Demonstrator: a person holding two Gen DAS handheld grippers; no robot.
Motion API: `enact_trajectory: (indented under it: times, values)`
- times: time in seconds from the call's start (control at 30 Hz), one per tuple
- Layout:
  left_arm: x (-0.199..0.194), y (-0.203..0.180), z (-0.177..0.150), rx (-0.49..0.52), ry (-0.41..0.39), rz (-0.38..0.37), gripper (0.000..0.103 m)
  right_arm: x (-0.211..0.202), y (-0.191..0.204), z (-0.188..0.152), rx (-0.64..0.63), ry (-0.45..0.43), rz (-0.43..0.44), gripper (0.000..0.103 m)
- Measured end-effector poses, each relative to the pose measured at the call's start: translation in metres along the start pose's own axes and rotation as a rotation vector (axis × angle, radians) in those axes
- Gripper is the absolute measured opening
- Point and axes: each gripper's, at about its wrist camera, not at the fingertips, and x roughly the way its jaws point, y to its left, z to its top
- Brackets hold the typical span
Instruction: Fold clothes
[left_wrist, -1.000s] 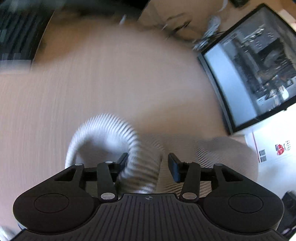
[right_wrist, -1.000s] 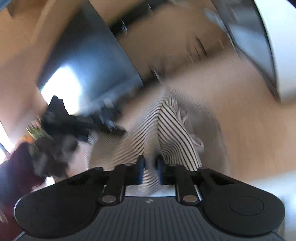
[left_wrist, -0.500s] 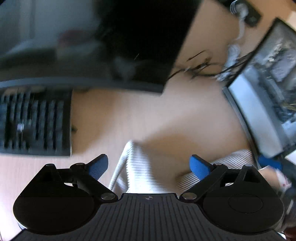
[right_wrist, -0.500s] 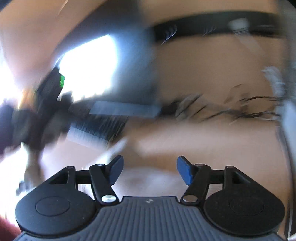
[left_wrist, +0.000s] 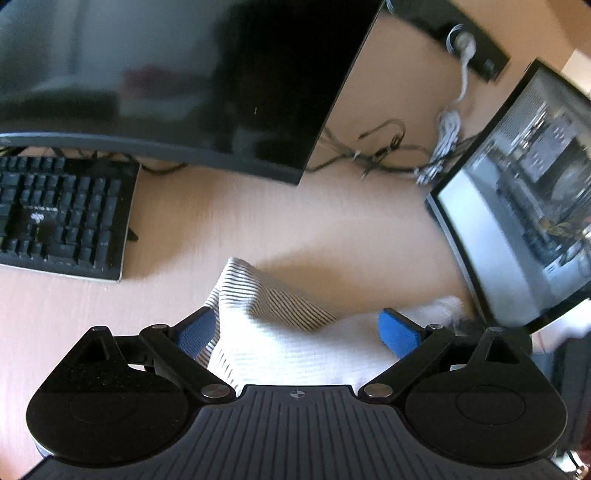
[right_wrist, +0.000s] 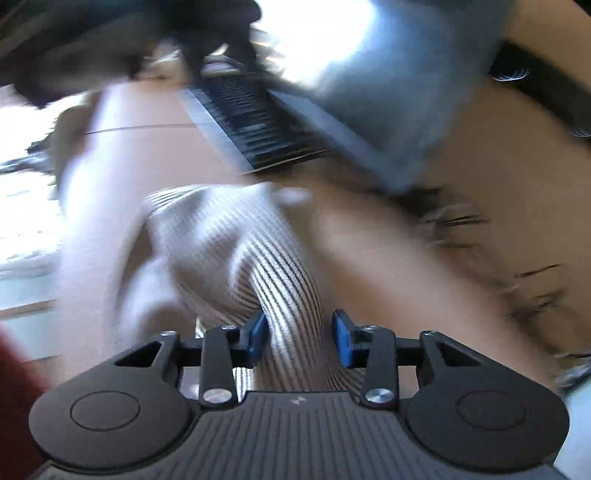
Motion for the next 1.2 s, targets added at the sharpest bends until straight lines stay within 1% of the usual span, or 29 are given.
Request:
enact_trajectory:
  times: [0.03,0.07,0.1,0.13,0.17,0.2,0.23,0.27,0.33,0.4,0.43,0.47,0.53,0.63,0.73,0.77,0.83,0.93,1.03,1.13,1.2]
  values:
    - [-0.003,-0.002,-0.001,-0.003,-0.010,-0.008,0.099,0.004,-0.017,-0.003,0.027,-0.008,-0.108,0.037]
    - [-0.005,-0.003,-0.001,-0.004,-0.015,-0.017,0.099,0.006,-0.035,-0.006,0.075,-0.022,-0.237,0.038]
    - [-0.001,-0.006,-0.002,-0.004,-0.007,-0.024,0.100,0.004,-0.053,-0.006,0.151,-0.043,-0.321,0.039]
    - [0.008,-0.008,-0.004,-0.003,0.012,-0.030,0.100,-0.001,-0.069,-0.006,0.242,-0.068,-0.339,0.044]
    - [0.017,-0.011,-0.006,-0.002,0.031,-0.035,0.100,-0.007,-0.086,-0.005,0.333,-0.093,-0.357,0.060]
    - [0.026,-0.014,-0.008,-0.002,0.050,-0.041,0.100,-0.012,-0.099,-0.006,0.419,-0.120,-0.351,0.069]
    - [0.034,-0.016,-0.010,-0.001,0.069,-0.047,0.100,-0.017,-0.107,-0.008,0.486,-0.139,-0.316,0.076]
    - [0.043,-0.019,-0.012,0.000,0.088,-0.052,0.100,-0.017,-0.111,-0.012,0.526,-0.142,-0.275,0.076]
    - [0.067,-0.023,-0.015,0.006,0.124,-0.056,0.100,-0.011,-0.111,-0.022,0.562,-0.119,-0.190,0.076]
    - [0.089,-0.027,-0.016,0.022,0.133,-0.035,0.100,-0.001,-0.107,-0.035,0.612,-0.089,-0.096,0.075]
    - [0.098,-0.030,-0.015,0.037,0.122,-0.014,0.100,0.003,-0.103,-0.042,0.641,-0.075,-0.047,0.070]
    - [0.105,-0.032,-0.014,0.056,0.107,0.013,0.100,0.006,-0.099,-0.048,0.666,-0.062,-0.003,0.059]
    - [0.116,-0.036,-0.012,0.100,0.084,0.065,0.100,0.015,-0.094,-0.056,0.703,-0.030,0.062,0.051]
    - [0.131,-0.036,-0.010,0.161,0.089,0.131,0.100,0.035,-0.091,-0.069,0.763,0.043,0.079,0.051]
    - [0.142,-0.029,-0.012,0.159,0.133,0.142,0.100,0.045,-0.090,-0.085,0.826,0.093,0.051,0.052]
    - [0.143,-0.027,-0.014,0.159,0.139,0.141,0.100,0.047,-0.090,-0.090,0.838,0.106,0.047,0.053]
    - [0.142,-0.026,-0.018,0.178,0.128,0.136,0.100,0.049,-0.087,-0.095,0.822,0.101,0.047,0.055]
    - [0.139,-0.026,-0.025,0.209,0.124,0.132,0.100,0.051,-0.073,-0.091,0.770,0.103,0.037,0.059]
    - [0.134,-0.025,-0.033,0.245,0.138,0.126,0.100,0.051,-0.061,-0.086,0.780,0.109,0.065,0.059]
    - [0.124,-0.028,-0.044,0.260,0.170,0.086,0.100,0.047,-0.043,-0.079,0.747,0.122,0.100,0.061]
    - [0.114,-0.028,-0.057,0.286,0.192,0.058,0.100,0.041,-0.028,-0.076,0.708,0.128,0.099,0.063]
